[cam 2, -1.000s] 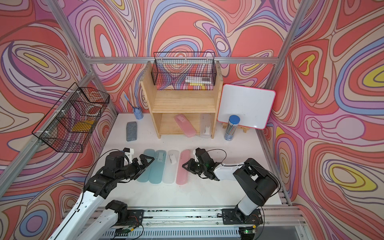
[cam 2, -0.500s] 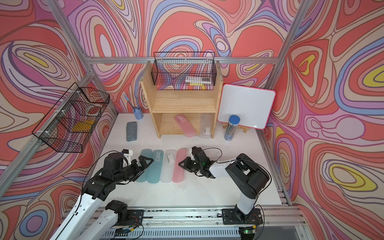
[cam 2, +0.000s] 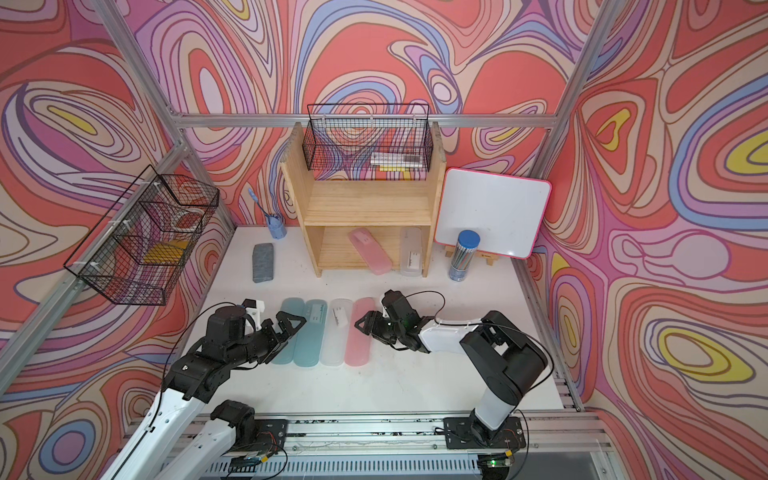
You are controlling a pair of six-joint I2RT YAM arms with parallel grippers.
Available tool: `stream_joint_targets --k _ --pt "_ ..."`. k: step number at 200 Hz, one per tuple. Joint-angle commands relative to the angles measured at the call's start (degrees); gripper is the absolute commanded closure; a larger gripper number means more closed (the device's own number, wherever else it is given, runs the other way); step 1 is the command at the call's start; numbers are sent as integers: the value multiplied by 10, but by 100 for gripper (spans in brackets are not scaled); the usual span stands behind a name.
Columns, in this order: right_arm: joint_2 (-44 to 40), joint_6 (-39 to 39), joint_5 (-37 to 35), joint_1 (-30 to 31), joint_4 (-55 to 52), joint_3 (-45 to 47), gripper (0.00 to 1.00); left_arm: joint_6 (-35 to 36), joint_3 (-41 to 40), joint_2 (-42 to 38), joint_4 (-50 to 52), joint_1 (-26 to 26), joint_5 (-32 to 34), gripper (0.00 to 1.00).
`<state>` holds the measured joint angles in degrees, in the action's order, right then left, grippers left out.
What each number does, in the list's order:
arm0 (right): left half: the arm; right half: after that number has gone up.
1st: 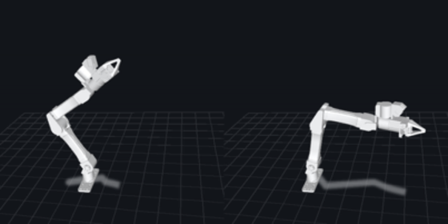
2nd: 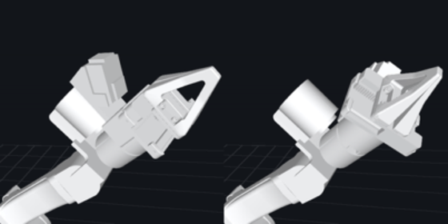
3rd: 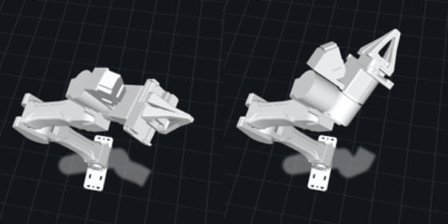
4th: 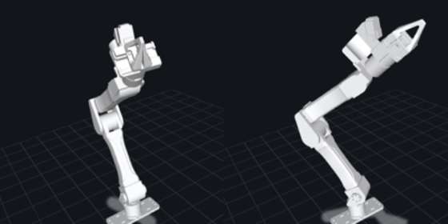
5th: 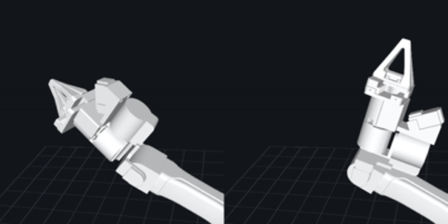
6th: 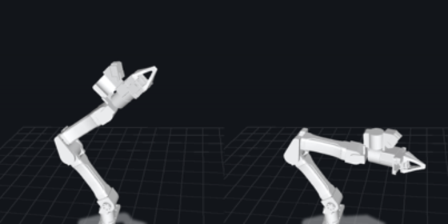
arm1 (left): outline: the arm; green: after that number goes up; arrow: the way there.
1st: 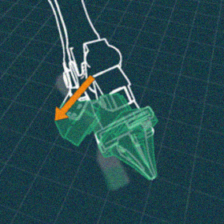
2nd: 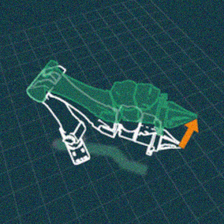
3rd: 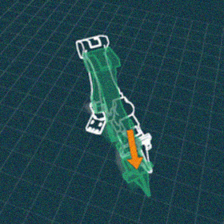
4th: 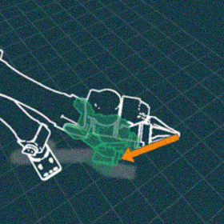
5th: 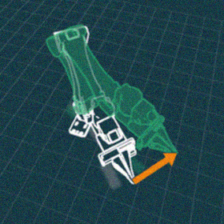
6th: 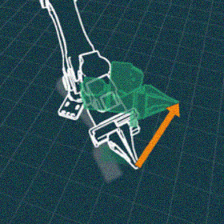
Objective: Remove the pencil cases from the shelf
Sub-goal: Place the pencil case at the center of the board, then pick up the pencil case from the shelf.
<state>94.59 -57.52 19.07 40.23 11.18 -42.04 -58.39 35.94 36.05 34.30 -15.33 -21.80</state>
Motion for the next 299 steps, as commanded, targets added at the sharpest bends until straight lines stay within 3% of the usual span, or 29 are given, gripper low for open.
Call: stream_joint_targets --k 1,76,101,136,204,299 --pt "-25 27 -27 3 -65 -18 36 -2 11 0 -9 0 6 1" --pt "-145 65 -134 2 -226 -24 21 -21 27 95 -121 -15 -3 1" --pt "-200 82 -179 2 -282 -27 2 -33 41 154 -183 -49 17 1" --pt "-274 97 -228 2 -327 -23 2 -57 71 255 -273 -103 60 1" --pt "-369 125 -291 1 -346 -18 3 -130 131 460 -453 -160 128 3" --pt "-416 196 -342 0 -340 -4 8 -174 251 683 -561 -179 150 17"
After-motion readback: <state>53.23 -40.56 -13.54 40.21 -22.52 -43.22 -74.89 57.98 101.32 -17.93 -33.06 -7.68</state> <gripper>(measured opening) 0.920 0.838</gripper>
